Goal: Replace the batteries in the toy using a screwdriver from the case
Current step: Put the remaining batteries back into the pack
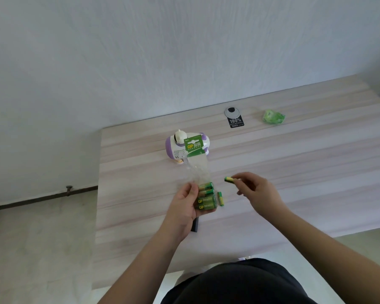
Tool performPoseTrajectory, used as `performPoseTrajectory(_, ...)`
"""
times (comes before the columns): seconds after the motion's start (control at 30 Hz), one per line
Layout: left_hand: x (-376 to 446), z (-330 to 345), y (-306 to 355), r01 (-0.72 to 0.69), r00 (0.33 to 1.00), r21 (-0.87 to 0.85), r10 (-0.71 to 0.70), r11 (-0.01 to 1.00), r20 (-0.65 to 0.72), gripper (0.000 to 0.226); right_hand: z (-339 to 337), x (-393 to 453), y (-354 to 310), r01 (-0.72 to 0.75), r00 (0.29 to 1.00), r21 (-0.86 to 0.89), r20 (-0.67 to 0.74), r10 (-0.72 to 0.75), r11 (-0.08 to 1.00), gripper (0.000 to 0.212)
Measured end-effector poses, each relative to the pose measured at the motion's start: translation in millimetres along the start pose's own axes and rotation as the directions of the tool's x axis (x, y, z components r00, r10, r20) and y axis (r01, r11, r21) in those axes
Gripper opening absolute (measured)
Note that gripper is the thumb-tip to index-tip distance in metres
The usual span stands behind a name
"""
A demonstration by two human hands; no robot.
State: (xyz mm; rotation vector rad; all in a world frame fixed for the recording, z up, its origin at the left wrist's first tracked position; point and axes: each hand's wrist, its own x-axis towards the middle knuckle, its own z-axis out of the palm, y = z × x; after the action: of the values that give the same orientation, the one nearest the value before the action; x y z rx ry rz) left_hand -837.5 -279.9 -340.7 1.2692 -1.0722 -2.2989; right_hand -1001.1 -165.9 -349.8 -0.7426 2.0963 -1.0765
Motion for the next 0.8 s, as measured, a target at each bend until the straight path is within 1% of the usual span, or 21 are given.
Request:
performPoseTrajectory(0.07,-0.1,2.5,0.8,0.006,1.0,0.001,-0.006,1.0,0.024,0.025,-6.4,-10.2,-17.9,0.109,0.994,0.022,-0.028,-0.109,0.994,0.015)
performPoseTrajectory(0.13,0.3,5.2,0.6,0.006,0.999,0.005,-0.006,1.0,0.042,0.025,-8.0,-17.7,-27.2,0.189,0.982,-0.026,-0.007,-0.189,0.982,0.021)
performPoseTrajectory(0.2,0.4,8.1,0.7,0.005,0.998,0.012,-0.005,1.0,0.061,0.026,-6.8,-23.1,-31.2,0.231,0.973,-0.079,-0.002,-0.232,0.97,0.024)
performPoseTrajectory(0.23,0.4,9.3,0.9,0.007,0.997,0.012,-0.008,1.0,0.071,0.026,-6.3,-25.5,-32.6,0.239,0.97,-0.085,-0.024,-0.241,0.967,0.024)
performPoseTrajectory(0.27,0.2,10.3,1.7,0.01,0.997,0.009,-0.011,1.0,0.082,0.026,-6.3,-27.6,-33.3,0.23,0.971,-0.065,-0.055,-0.234,0.971,0.023)
performPoseTrajectory(0.37,-1.3,12.6,3.4,0.018,0.993,0.02,-0.021,1.0,0.118,0.026,-7.3,-32.1,-32.6,0.144,0.982,0.107,-0.141,-0.128,0.984,0.02)
performPoseTrajectory(0.43,-1.8,14.0,2.7,0.024,0.991,0.031,-0.028,0.999,0.133,0.026,-8.2,-34.3,-31.4,0.114,0.98,0.187,-0.18,-0.08,0.976,0.016)
performPoseTrajectory(0.7,-4.6,16.4,-4.6,0.038,0.982,0.05,-0.047,0.998,0.184,0.035,-5.1,-39.8,-35.1,0.139,0.973,0.206,-0.212,-0.094,0.969,0.016)
performPoseTrajectory(0.8,-6.9,16.9,-5.5,0.036,0.98,0.025,-0.04,0.999,0.195,0.034,-4.0,-41.0,-36.1,0.151,0.969,0.092,-0.211,-0.129,0.984,0.01)
